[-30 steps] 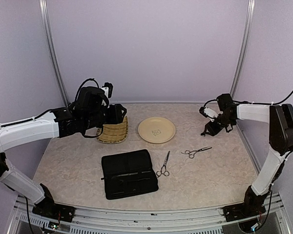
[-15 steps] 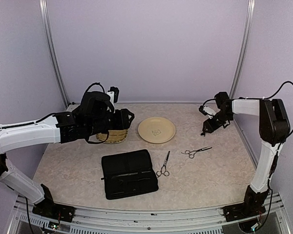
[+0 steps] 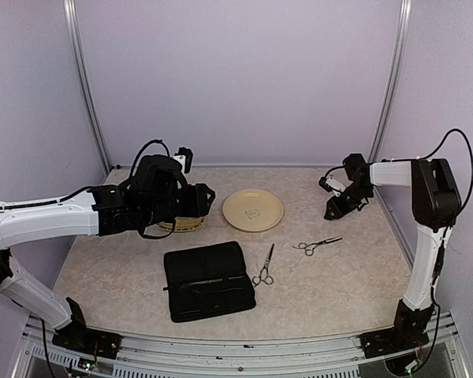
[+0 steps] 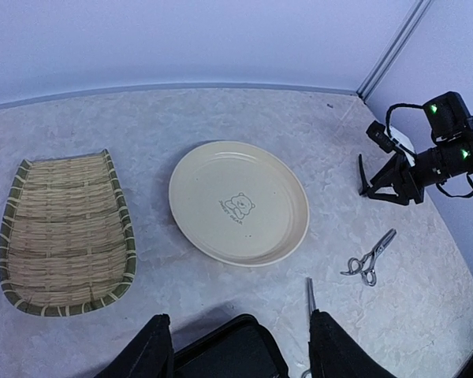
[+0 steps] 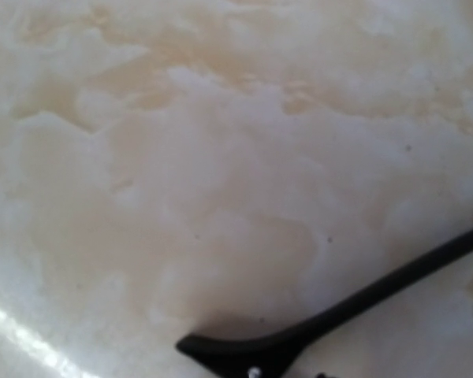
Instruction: Sort the hair-cutting tools
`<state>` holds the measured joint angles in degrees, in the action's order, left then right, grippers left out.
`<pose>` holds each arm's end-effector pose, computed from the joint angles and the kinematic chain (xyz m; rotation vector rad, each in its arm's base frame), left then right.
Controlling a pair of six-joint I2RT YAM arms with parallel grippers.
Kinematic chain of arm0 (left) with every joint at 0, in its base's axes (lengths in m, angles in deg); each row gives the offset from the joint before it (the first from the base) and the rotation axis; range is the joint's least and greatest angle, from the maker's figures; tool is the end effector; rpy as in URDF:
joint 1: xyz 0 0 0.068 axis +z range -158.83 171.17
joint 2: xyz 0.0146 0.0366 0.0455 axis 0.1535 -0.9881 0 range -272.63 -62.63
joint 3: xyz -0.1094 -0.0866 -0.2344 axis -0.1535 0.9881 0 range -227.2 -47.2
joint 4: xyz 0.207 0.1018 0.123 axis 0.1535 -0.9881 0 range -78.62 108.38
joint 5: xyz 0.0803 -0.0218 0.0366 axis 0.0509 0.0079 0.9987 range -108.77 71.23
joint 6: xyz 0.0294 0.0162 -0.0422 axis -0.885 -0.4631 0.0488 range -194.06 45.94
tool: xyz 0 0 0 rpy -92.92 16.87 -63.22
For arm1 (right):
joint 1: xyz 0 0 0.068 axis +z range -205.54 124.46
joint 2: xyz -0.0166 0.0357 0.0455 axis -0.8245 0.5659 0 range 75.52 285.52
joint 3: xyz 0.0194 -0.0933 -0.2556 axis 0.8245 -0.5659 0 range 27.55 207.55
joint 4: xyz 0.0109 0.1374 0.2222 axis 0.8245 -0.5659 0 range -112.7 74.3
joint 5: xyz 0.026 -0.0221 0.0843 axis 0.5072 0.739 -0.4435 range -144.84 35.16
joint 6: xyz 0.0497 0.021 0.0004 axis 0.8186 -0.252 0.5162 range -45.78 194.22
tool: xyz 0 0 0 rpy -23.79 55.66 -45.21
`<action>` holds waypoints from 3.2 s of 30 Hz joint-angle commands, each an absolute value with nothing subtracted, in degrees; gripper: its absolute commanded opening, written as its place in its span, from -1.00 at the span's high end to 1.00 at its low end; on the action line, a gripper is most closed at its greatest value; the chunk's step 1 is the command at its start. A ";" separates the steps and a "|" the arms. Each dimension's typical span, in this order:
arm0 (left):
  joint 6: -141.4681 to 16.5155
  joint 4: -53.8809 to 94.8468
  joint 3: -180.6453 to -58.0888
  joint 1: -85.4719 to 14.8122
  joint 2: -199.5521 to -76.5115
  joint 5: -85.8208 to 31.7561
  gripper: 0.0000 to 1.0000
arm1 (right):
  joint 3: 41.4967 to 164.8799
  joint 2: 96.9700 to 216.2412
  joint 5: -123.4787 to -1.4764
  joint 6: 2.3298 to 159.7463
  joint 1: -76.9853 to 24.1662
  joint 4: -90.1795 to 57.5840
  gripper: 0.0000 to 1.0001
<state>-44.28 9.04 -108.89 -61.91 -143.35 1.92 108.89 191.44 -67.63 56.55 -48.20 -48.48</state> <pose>0.2042 -0.2506 0.2998 0.1964 2.0641 -0.5315 0.4086 0.0605 0.1610 -0.6480 2.6402 0.2545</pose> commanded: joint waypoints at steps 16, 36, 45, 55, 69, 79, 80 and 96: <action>-43.95 9.94 -107.11 -63.15 -143.36 2.96 -0.16 | 110.98 194.39 -64.33 58.77 -48.52 -48.75 0.84; -45.20 -3.67 -108.11 -54.16 -145.71 -9.41 -0.06 | 99.05 172.01 -73.36 34.08 -45.07 -46.17 1.00; -38.63 -2.51 -94.92 -59.00 -137.99 -22.24 0.64 | 96.67 168.10 -78.66 22.25 -35.05 -50.94 1.00; -26.63 3.06 -84.13 -61.60 -133.87 -21.25 1.00 | 106.03 166.52 -79.43 9.01 -29.67 -65.69 1.00; -27.32 4.01 -83.14 -60.33 -140.64 -18.79 1.00 | 100.95 169.08 -69.65 5.27 -9.28 -67.79 1.00; -29.49 2.59 -86.68 -61.52 -141.53 -15.45 1.00 | 105.74 176.49 -64.76 2.07 -2.60 -73.15 1.00; -29.60 1.66 -87.04 -61.64 -140.01 -14.35 1.00 | 106.06 177.16 -64.22 1.80 -2.19 -73.26 1.00; -24.72 2.20 -78.15 -54.98 -125.24 -4.89 -0.07 | 112.91 187.52 -65.78 4.23 0.95 -75.56 1.00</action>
<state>-25.19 1.30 -80.43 -56.77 -125.96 -6.26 111.19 185.72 -65.05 3.59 0.23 -73.39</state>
